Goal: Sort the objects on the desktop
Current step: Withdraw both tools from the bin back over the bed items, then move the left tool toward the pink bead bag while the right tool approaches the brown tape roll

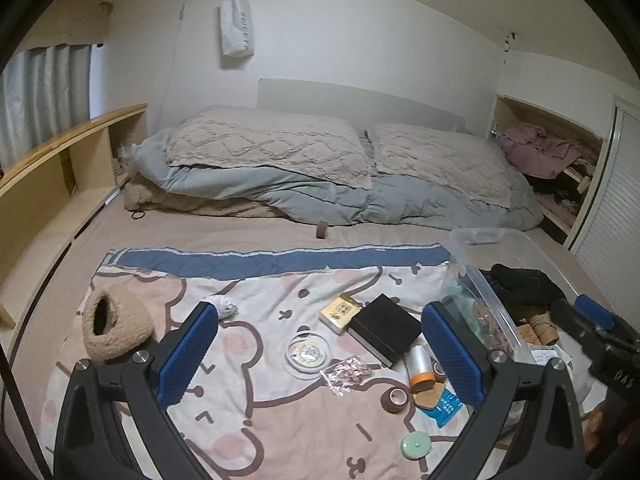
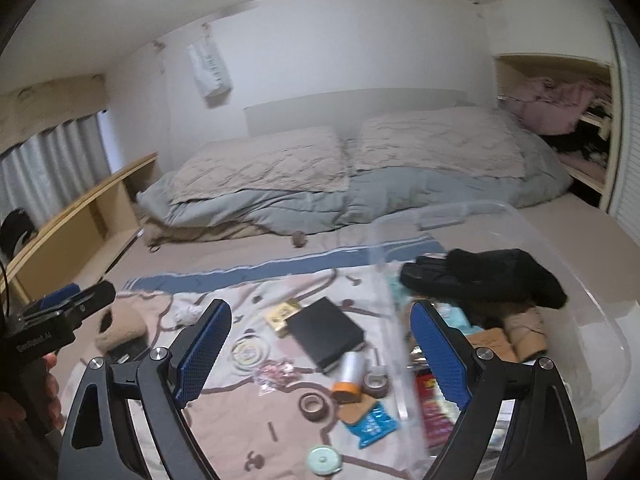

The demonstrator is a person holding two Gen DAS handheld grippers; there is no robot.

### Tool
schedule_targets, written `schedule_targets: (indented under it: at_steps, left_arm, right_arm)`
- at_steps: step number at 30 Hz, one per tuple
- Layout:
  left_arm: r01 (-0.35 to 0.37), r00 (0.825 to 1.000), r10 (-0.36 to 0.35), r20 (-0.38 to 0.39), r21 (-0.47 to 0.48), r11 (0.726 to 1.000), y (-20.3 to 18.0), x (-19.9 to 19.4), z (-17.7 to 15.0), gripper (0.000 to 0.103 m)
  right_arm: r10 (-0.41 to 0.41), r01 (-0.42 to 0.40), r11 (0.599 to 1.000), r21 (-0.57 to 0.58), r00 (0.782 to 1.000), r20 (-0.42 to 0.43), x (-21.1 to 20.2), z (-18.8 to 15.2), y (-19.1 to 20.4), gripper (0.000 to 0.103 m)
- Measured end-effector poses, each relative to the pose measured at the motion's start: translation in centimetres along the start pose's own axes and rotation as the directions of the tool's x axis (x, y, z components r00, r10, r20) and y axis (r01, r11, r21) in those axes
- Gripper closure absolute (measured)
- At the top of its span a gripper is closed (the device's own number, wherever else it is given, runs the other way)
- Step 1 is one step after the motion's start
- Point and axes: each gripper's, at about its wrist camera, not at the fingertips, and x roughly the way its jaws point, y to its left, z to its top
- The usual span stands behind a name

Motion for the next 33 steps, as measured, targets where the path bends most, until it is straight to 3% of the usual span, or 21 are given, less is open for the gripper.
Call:
schedule_targets:
  at_steps: [7,16,21,26,33]
  left_arm:
    - [-0.029,1.0,0.029,0.006,-0.048,0.998,2.8,-1.3,-0.3,0.001]
    - [-0.09,0.996,0.091,0.003,-0.127,0.988,7.4,-1.7,-0.8,0.001]
    - [-0.152,0.988,0.152,-0.011,-0.118,0.981,9.2,-1.5,-1.6,0.001]
    - [-0.171,0.985,0.169,-0.021,-0.116,0.979,10.4,-1.7,-2.2,0.001]
    - [-0.187,0.982,0.185,-0.027,-0.114,0.976,12.1,-1.7,-2.7,0.001]
  right_arm:
    - [0.034,-0.038,0.997,-0.071,0.998,-0.053,1.6,-0.8,3.6,0.012]
    - [0.079,-0.085,0.993,-0.082,0.994,-0.07,2.8,-1.3,6.5,0.012]
    - [0.107,-0.117,0.987,-0.107,0.989,-0.099,4.2,-1.9,8.5,0.012]
    - [0.12,-0.142,0.977,-0.156,0.982,-0.144,5.7,-2.9,10.4,0.012]
    - [0.135,-0.165,0.976,-0.14,0.969,-0.206,7.9,-3.8,11.1,0.012]
